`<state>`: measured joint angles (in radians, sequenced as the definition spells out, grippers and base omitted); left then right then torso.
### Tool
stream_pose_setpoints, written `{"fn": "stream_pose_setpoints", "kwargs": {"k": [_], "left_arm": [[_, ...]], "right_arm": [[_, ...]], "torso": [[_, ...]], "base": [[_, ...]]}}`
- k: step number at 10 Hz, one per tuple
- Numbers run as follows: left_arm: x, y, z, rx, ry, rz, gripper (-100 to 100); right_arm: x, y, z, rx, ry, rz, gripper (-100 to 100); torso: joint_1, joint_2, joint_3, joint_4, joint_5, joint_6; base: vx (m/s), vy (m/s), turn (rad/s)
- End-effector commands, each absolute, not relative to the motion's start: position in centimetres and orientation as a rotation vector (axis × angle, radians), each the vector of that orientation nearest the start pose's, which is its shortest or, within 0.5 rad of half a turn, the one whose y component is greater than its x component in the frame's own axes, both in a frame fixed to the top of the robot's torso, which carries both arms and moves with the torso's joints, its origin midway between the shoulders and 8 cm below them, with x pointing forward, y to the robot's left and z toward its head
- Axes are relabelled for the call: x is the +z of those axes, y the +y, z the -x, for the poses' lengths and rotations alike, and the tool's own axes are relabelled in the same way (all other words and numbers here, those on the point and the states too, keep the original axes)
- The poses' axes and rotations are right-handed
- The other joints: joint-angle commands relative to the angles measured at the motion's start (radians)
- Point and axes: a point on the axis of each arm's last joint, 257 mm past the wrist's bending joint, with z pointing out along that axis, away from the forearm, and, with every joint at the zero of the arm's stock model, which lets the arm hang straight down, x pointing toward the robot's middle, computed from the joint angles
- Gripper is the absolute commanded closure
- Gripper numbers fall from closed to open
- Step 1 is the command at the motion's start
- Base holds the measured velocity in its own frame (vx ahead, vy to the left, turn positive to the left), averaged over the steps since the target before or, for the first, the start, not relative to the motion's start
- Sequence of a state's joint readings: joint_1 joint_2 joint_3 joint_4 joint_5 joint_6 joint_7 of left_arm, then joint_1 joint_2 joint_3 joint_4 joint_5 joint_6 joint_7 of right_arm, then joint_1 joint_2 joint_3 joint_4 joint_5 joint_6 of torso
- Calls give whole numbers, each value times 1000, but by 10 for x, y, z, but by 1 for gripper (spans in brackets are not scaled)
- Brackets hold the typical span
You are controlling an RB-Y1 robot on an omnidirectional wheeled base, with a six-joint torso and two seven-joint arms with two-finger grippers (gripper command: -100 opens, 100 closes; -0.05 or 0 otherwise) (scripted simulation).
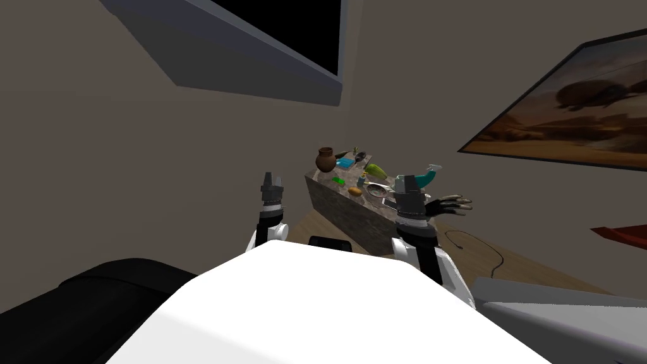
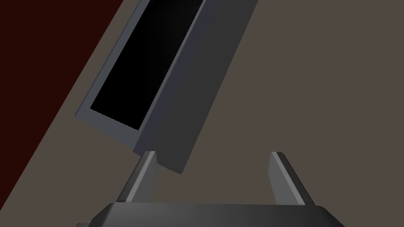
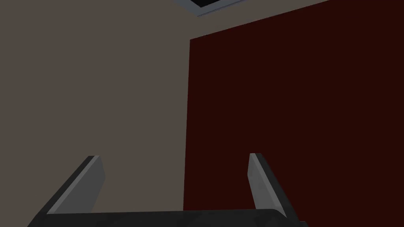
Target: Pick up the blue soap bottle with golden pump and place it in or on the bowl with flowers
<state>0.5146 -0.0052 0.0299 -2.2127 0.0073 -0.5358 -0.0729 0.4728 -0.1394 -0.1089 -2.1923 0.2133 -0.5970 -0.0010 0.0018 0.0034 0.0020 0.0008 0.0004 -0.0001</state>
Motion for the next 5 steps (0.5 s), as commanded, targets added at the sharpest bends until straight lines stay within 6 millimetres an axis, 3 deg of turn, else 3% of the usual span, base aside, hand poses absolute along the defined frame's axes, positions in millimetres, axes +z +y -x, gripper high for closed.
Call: {"fn": "stream_pose_setpoints", "kwargs": {"k": [1, 5], "left_arm": [[-3, 295, -347, -1193, 650, 670, 0], [-3, 295, -347, -1193, 650, 670, 0]], "right_arm": [[-3, -280, -358, 1036, 875, -358, -100], [-22, -289, -373, 931, 965, -323, -100]], "torso": [[0, 0, 0, 0, 0, 0], [1, -1, 0, 0, 0, 0]], "base": [[-74, 62, 117], [-47, 48, 63]]}}
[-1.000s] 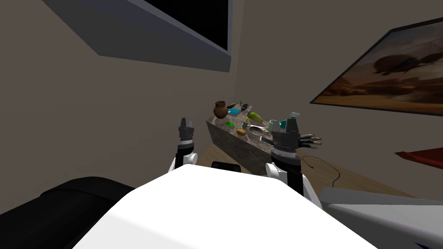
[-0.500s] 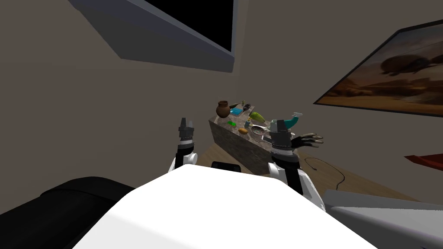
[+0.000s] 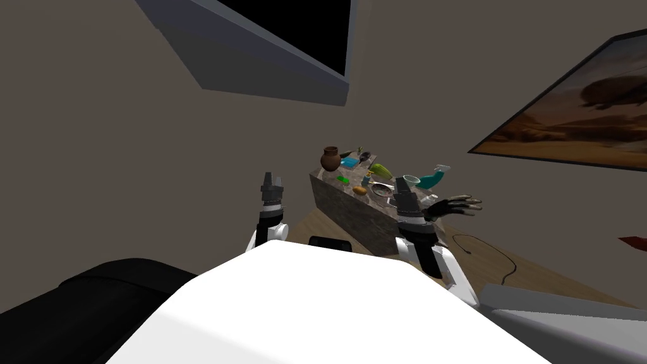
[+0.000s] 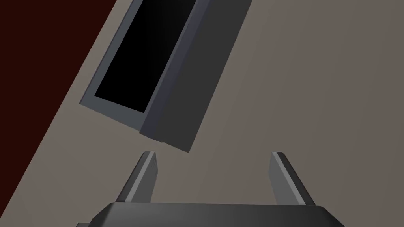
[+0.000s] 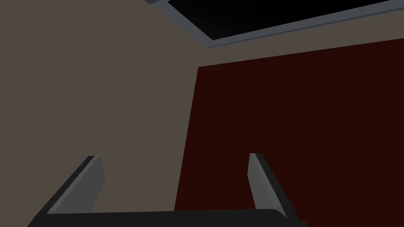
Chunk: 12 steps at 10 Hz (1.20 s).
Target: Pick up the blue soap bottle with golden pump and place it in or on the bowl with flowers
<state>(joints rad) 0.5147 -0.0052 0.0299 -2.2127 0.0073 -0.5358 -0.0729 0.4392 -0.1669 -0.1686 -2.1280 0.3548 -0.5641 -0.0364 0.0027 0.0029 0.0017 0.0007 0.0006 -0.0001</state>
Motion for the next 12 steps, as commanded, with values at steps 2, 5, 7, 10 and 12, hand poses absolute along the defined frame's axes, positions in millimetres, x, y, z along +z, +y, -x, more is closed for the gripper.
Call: {"fn": "stream_pose_setpoints", "kwargs": {"k": [2, 5, 7, 10, 12], "left_arm": [[-3, 295, -347, -1193, 650, 670, 0], [-3, 295, -347, -1193, 650, 670, 0], [-3, 295, -347, -1193, 650, 670, 0], [-3, 295, -347, -1193, 650, 670, 0], [-3, 295, -347, -1193, 650, 670, 0]], "right_arm": [[-31, -296, -381, 874, 1006, -311, -100], [-43, -304, -390, 798, 1057, -289, -100], [-53, -315, -398, 731, 1097, -281, -100], [-71, -344, -411, 607, 1158, -290, -100], [-81, -359, -418, 532, 1192, -289, -100]], "torso": [[-1, -1, 0, 0, 0, 0], [0, -1, 0, 0, 0, 0], [1, -1, 0, 0, 0, 0], [0, -2, -1, 0, 0, 0], [0, -2, -1, 0, 0, 0]], "base": [[-33, 43, 62], [-33, 51, 54], [-27, 58, 68], [-17, 60, 70], [-14, 60, 66]]}}
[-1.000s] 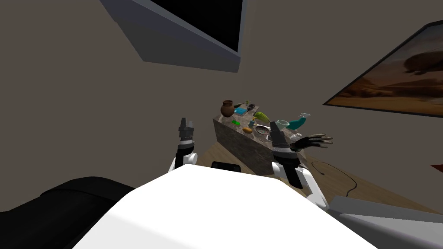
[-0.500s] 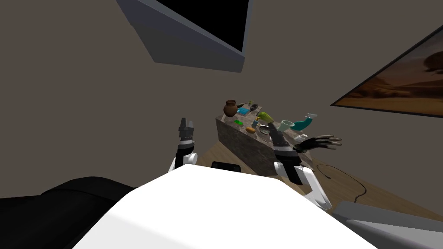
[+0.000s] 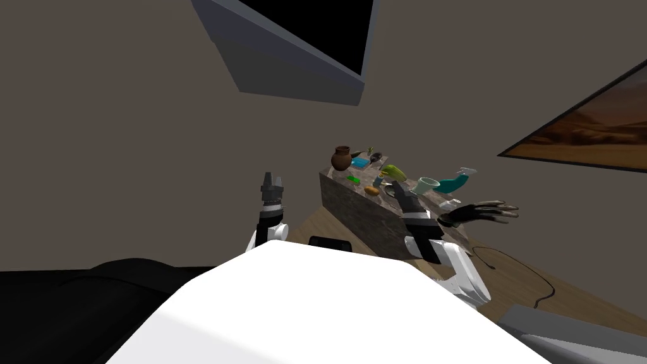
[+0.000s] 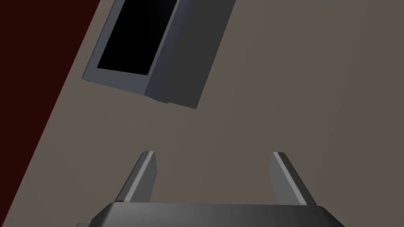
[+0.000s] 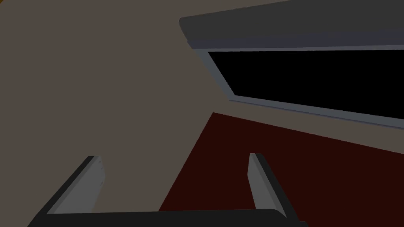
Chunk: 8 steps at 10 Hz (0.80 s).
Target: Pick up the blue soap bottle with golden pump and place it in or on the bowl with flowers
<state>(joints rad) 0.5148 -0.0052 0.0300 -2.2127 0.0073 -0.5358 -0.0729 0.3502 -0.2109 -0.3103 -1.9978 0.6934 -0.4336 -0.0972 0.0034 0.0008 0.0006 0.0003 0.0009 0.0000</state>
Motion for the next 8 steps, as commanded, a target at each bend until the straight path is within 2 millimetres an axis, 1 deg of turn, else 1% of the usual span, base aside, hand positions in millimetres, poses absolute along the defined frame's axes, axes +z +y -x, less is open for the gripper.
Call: {"fn": "stream_pose_setpoints", "kwargs": {"k": [1, 2, 3, 4, 5, 6, 7, 8], "left_arm": [[-3, 295, -347, -1193, 650, 670, 0], [-3, 295, -347, -1193, 650, 670, 0], [-3, 295, -347, -1193, 650, 670, 0], [-3, 295, -347, -1193, 650, 670, 0], [-3, 295, -347, -1193, 650, 670, 0], [-3, 295, -347, -1193, 650, 670, 0], [-3, 295, -347, -1193, 650, 670, 0], [-3, 295, -347, -1193, 650, 670, 0]], "right_arm": [[-84, -358, -419, 508, 1208, -269, -100], [-90, -376, -424, 452, 1225, -286, -100], [-93, -375, -425, 428, 1239, -266, -100], [-98, -393, -429, 370, 1254, -285, -100], [-101, -392, -429, 348, 1267, -266, -100], [-106, -411, -433, 289, 1279, -287, -100], [-108, -410, -433, 267, 1292, -269, -100], [-113, -429, -436, 208, 1301, -292, -100]], "torso": [[0, 0, 0, 0, 0, 0], [-1, 0, 0, 0, 0, 0], [0, -1, 0, 0, 0, 0], [-1, -1, 0, 0, 0, 0], [0, 0, 0, 0, 0, 0], [0, 0, 0, 0, 0, 0], [0, -1, 0, 0, 0, 0], [-1, -1, -1, 0, 0, 1]], "base": [[-7, 52, 38], [3, 62, 79], [3, 54, 43], [-10, 70, 93], [-7, 60, 44], [4, 70, 91], [8, 53, 32], [15, 63, 63]]}}
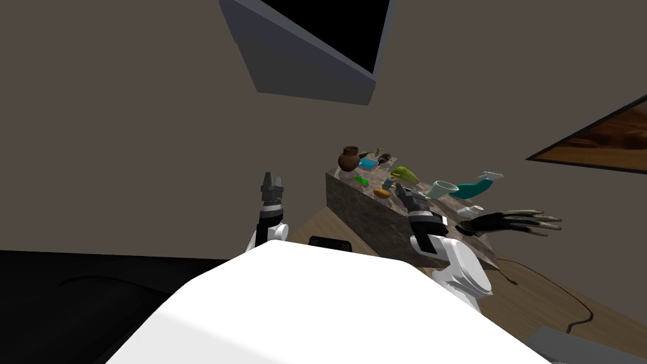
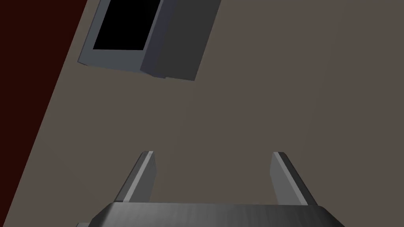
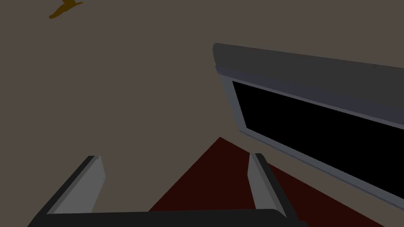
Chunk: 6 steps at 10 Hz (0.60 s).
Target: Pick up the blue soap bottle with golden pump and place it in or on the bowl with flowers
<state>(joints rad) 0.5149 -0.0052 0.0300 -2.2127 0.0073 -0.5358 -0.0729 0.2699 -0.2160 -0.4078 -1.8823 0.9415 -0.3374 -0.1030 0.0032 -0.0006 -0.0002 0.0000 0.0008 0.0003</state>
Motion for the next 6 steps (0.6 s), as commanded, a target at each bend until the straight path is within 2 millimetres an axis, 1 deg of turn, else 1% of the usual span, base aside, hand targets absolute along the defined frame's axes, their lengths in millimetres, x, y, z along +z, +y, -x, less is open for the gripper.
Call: {"fn": "stream_pose_setpoints", "kwargs": {"k": [1, 2, 3, 4, 5, 6], "left_arm": [[-3, 295, -347, -1193, 650, 670, 0], [-3, 295, -347, -1193, 650, 670, 0], [-3, 295, -347, -1193, 650, 670, 0], [-3, 295, -347, -1193, 650, 670, 0], [-3, 295, -347, -1193, 650, 670, 0], [-3, 295, -347, -1193, 650, 670, 0]], "right_arm": [[-115, -429, -436, 187, 1313, -275, -100], [-120, -448, -437, 129, 1321, -300, -100], [-121, -447, -438, 109, 1332, -285, -100], [-126, -466, -438, 53, 1338, -313, -100], [-128, -466, -438, 33, 1348, -298, -100], [-133, -483, -437, -24, 1355, -325, -100]], "torso": [[0, 0, 0, 0, 0, 0], [-1, 0, 0, 0, 0, 0], [0, 1, 0, 0, 0, 0], [0, 1, 0, 0, 0, 0], [0, 0, 0, 0, 0, 0], [-1, -1, 0, 0, 0, 0]], "base": [[12, 53, 42], [0, 61, 59], [4, 57, 46], [28, 62, 76], [30, 50, 29], [27, 63, 59]]}}
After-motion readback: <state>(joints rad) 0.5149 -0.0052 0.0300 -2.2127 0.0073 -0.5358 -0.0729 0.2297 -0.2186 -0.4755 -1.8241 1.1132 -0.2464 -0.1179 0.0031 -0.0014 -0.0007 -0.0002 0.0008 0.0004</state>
